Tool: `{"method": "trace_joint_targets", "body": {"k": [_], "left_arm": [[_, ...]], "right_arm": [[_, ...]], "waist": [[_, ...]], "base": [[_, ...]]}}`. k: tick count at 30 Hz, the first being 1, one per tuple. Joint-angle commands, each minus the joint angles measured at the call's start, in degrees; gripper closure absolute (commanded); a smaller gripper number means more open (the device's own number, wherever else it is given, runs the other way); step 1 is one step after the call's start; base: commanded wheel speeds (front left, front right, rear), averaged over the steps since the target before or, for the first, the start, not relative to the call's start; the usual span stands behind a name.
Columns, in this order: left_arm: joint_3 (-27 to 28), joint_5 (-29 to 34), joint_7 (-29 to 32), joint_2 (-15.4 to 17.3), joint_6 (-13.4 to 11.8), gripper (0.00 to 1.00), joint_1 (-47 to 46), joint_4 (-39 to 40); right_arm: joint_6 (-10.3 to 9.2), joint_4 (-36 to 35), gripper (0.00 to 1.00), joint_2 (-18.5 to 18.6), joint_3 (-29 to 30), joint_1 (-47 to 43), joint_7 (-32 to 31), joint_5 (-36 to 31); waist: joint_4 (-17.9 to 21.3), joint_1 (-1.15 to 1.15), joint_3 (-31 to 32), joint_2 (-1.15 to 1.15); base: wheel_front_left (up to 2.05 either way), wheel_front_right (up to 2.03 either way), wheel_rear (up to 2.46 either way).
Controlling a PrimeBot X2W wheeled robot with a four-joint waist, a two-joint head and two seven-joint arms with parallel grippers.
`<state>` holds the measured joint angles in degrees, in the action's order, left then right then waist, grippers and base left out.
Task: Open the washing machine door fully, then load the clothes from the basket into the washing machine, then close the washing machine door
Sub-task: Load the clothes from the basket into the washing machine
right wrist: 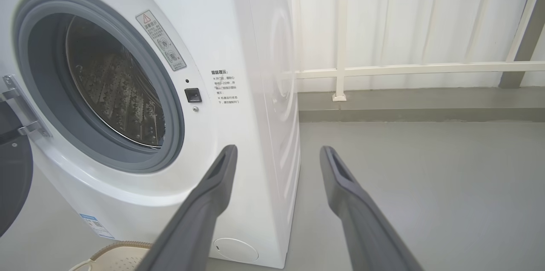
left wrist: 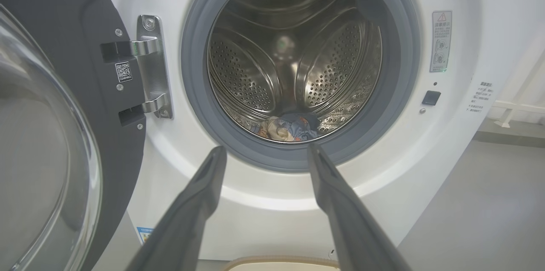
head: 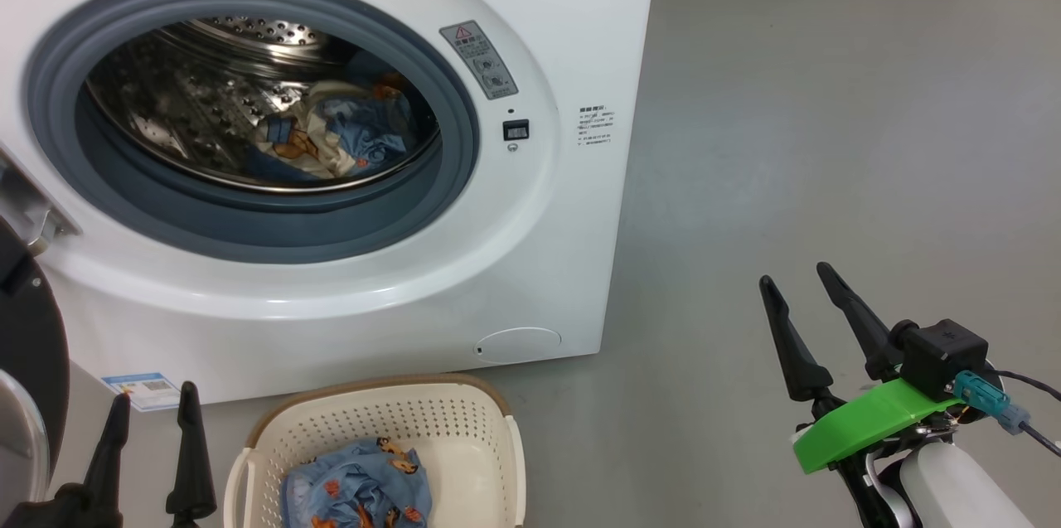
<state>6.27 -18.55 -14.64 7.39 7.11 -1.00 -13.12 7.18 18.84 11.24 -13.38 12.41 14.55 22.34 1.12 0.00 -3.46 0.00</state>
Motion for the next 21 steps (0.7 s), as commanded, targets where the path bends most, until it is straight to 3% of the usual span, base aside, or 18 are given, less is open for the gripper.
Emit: {"method": "trace_joint_targets", "body": {"k": [1,21], "left_arm": [[1.95,0.61,-0.36,0.79,0.16,0.00,-1.40,1.80],[1.72,1.01,-0.36,0.45,0.33,0.00,-2.51,1.51]], "right_arm": [[0.31,-1.14,0.00,0.61,-1.23,0.30,0.45,1.08],[0.31,-1.06,0.00,0.26,-0.94,0.80,0.45,0.98]], "waist": [[-0.06,0.00,0.01,0.00],[-0.41,0.00,-0.97,0.00]], "base": [[0.00,0.00,0.00],[0.00,0.00,0.00]]}}
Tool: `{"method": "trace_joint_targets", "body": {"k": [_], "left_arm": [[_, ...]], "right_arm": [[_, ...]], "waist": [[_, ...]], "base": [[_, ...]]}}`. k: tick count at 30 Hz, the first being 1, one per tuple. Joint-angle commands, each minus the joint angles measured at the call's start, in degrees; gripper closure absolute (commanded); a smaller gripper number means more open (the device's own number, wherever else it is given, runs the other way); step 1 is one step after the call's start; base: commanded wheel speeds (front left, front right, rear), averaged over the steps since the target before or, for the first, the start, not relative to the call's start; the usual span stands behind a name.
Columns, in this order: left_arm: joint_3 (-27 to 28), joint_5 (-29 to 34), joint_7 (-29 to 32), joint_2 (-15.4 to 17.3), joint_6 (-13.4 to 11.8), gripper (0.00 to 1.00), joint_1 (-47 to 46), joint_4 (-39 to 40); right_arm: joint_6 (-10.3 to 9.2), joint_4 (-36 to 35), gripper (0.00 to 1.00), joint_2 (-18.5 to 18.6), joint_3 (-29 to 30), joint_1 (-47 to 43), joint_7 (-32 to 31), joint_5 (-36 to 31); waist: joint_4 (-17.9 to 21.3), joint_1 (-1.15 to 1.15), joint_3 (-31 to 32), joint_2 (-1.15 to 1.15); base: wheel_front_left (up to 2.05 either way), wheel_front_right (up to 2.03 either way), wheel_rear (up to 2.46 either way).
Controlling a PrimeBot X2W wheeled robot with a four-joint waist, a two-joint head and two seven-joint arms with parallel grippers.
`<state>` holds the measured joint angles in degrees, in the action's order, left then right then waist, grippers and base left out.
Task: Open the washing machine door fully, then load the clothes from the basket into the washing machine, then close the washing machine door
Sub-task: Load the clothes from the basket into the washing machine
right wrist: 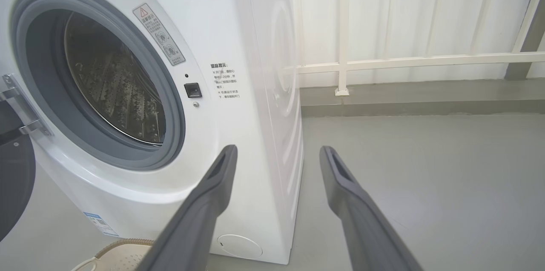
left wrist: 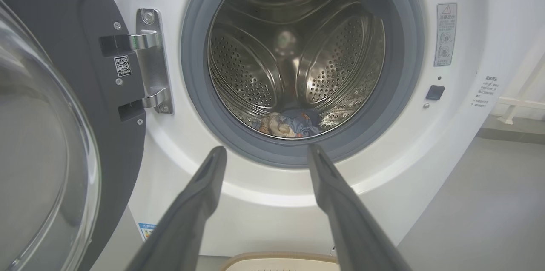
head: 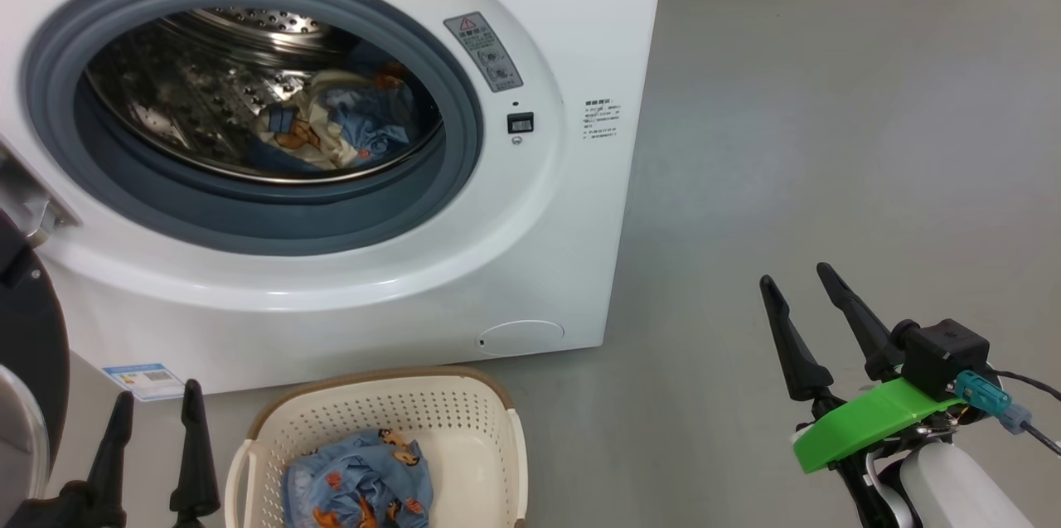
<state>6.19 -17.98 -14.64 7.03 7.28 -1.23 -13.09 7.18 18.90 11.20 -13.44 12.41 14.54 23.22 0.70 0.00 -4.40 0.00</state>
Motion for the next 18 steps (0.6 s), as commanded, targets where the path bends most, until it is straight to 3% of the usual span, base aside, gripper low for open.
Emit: {"method": "trace_joint_targets", "body": {"k": [1,9,18], "left_arm": [[1.76,0.48,-0.36,0.84,0.17,0.00,-2.29,1.46],[-1.69,-0.46,0.03,1.43,0.19,0.00,-3.52,-2.75],[-10.25,-5.41,3.76,6.02,0.20,0.00,-10.11,-15.29]], "right_arm": [[0.31,-1.12,0.00,0.28,-0.86,0.82,0.46,0.10],[0.31,-1.48,0.00,-0.06,-0.71,1.37,0.46,-0.12],[0.31,-2.24,0.00,-1.79,-0.30,3.50,0.46,-1.53]], "waist": [[0.04,0.00,-0.09,0.00],[0.42,0.00,-2.28,0.00],[1.79,0.00,-9.30,0.00]], "base": [[0.00,0.00,0.00],[0.00,0.00,0.00],[0.00,0.00,0.00]]}}
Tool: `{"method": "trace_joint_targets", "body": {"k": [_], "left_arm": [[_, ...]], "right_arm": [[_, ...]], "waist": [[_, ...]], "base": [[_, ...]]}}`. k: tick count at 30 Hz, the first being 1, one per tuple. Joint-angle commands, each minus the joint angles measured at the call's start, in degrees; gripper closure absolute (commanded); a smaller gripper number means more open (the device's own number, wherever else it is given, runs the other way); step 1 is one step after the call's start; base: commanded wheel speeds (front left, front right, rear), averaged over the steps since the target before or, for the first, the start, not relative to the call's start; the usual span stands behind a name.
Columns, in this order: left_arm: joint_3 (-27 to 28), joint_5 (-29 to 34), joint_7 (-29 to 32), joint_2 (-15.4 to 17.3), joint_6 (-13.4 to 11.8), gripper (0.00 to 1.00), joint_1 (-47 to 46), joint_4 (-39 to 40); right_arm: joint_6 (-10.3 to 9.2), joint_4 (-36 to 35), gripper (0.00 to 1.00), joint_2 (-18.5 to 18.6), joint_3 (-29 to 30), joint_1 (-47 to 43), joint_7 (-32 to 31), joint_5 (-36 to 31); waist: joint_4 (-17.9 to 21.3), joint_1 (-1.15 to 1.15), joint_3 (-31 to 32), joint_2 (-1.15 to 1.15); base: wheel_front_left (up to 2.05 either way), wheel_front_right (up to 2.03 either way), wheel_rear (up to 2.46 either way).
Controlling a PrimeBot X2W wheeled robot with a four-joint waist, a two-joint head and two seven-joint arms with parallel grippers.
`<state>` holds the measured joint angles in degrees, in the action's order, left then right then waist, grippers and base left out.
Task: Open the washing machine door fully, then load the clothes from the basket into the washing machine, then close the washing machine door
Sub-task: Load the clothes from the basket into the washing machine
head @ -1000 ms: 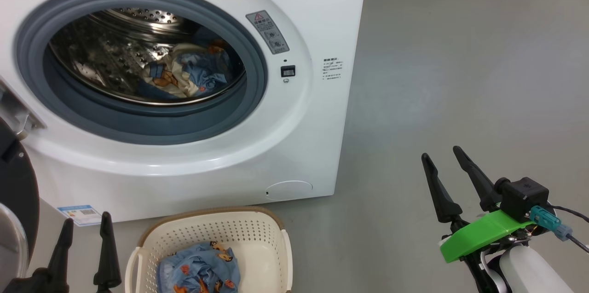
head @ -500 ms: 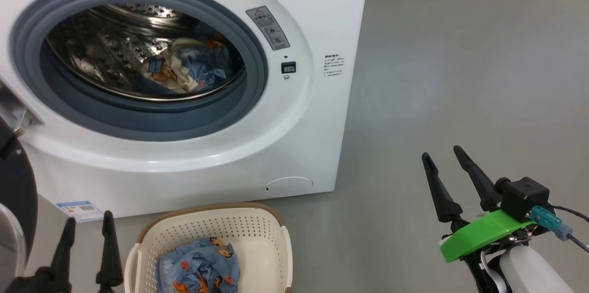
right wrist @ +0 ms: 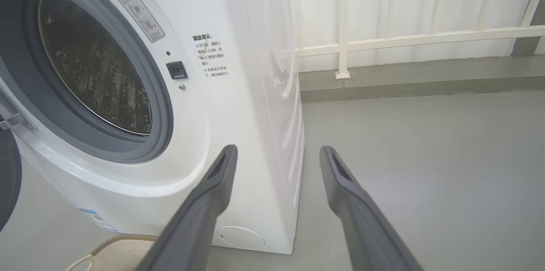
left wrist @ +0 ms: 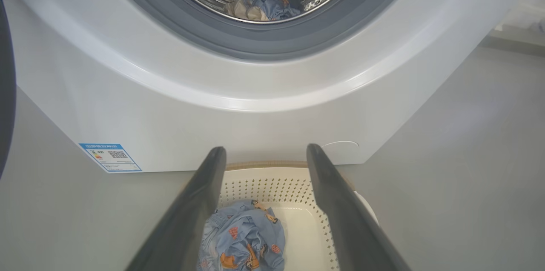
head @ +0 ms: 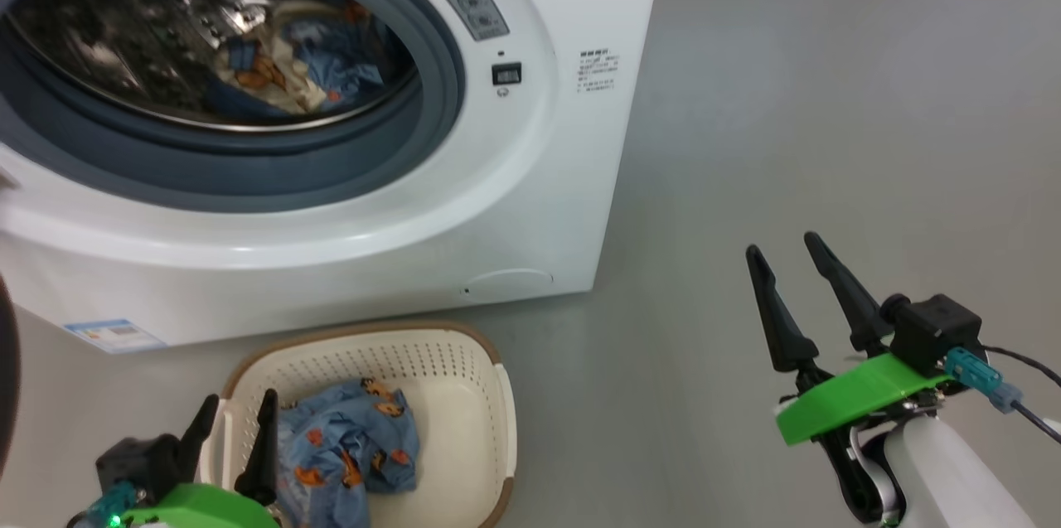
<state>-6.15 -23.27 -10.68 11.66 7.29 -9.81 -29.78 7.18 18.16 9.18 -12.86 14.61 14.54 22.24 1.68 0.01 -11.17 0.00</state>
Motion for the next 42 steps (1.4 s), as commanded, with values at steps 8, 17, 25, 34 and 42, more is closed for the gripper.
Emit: {"method": "trace_joint_targets", "body": {"k": [8,17,25,34,42], "left_arm": [[-6.10,-5.29,-0.25,5.42,0.19,0.00,-9.49,-9.75],[-13.87,-9.71,-0.26,8.06,0.19,0.00,-18.99,-21.98],[-19.61,-11.98,2.19,9.73,0.20,0.00,-25.87,-31.16],[-21.68,-13.91,3.78,11.67,0.20,0.00,-31.72,-37.22],[-22.29,-14.70,4.67,13.24,0.20,0.00,-36.77,-41.25]], "right_arm": [[0.31,-2.44,0.00,-2.59,-0.71,4.89,0.46,-2.64],[0.31,-3.36,0.00,-4.89,-0.58,8.45,0.46,-4.33],[0.31,-4.73,0.00,-6.03,-0.75,10.81,0.46,-5.35],[0.31,-6.45,0.00,-6.27,-1.37,12.95,0.46,-4.72],[0.31,-8.43,0.00,-6.29,-2.42,14.69,0.46,-3.95]], "waist": [[2.84,-0.01,-10.83,0.00],[4.68,-0.01,-18.66,0.00],[6.51,-0.01,-25.79,0.00],[8.16,-0.01,-32.06,0.00],[10.10,-0.01,-36.93,0.00]], "base": [[0.00,0.00,0.00],[0.00,0.00,0.00],[0.00,0.00,0.00],[0.00,0.00,0.00],[0.00,0.00,0.00]]}}
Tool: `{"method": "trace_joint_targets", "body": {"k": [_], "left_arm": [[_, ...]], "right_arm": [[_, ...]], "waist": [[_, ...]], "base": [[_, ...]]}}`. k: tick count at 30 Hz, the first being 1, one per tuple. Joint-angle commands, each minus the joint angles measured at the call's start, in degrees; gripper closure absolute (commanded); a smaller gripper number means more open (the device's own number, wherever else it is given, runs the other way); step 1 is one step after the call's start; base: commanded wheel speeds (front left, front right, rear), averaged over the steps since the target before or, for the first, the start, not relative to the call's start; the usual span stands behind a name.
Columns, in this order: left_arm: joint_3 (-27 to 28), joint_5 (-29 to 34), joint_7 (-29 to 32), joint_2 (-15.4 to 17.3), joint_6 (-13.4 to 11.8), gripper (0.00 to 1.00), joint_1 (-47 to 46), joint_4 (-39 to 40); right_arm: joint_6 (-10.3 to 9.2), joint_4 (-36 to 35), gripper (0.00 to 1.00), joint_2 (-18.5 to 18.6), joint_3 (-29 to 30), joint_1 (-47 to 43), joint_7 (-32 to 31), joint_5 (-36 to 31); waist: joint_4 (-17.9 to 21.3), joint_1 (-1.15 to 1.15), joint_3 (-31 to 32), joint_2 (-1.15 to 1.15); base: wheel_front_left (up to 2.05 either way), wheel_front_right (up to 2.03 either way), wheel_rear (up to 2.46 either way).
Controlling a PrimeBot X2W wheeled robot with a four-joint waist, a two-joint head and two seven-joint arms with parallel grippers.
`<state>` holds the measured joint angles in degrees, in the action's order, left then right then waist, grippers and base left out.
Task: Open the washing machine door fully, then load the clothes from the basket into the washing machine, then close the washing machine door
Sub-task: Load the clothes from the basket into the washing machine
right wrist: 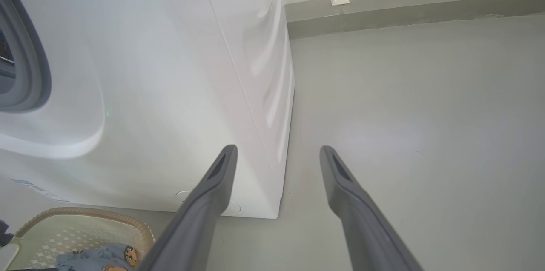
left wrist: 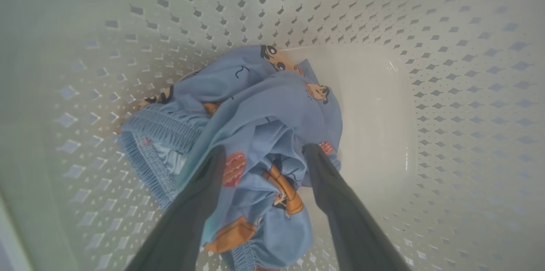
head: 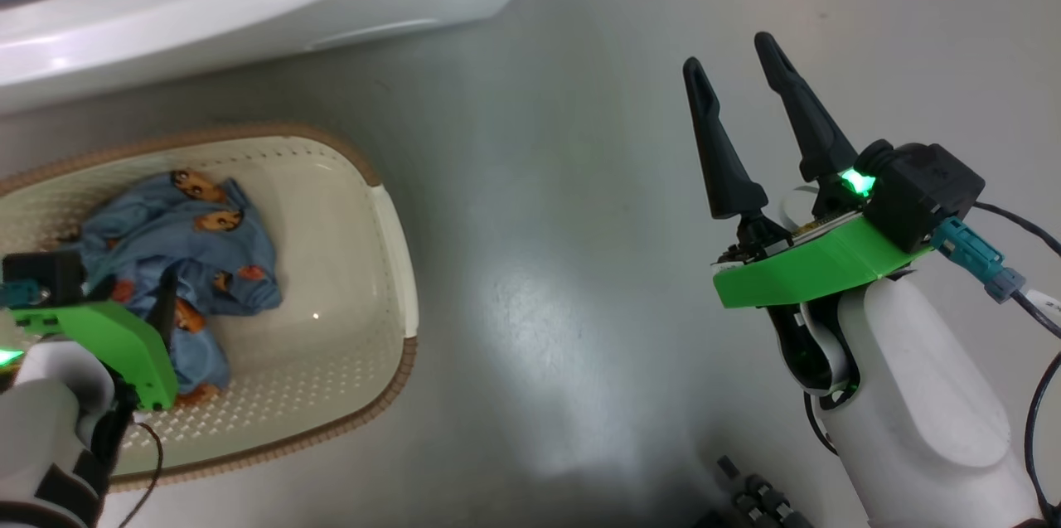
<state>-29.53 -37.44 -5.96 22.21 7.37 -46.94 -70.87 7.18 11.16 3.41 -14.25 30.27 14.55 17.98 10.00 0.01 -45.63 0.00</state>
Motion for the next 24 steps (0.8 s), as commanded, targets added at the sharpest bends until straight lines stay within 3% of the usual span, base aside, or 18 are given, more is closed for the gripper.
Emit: {"method": "trace_joint_targets", "body": {"k": [1,24], "left_arm": [[1.00,-0.54,-0.03,2.83,0.12,0.00,-0.15,-0.44],[0.90,-1.61,4.16,6.44,-2.17,0.00,-5.39,-2.94]], "right_arm": [[0.31,-1.61,0.00,-0.52,-1.13,-0.85,0.45,0.45],[0.31,-4.49,0.00,-0.53,-2.96,0.26,0.45,1.43]], "waist": [[2.02,-0.01,-2.95,0.00],[5.37,-0.01,-9.40,0.00]], "base": [[0.00,0.00,0.00],[0.00,0.00,0.00]]}}
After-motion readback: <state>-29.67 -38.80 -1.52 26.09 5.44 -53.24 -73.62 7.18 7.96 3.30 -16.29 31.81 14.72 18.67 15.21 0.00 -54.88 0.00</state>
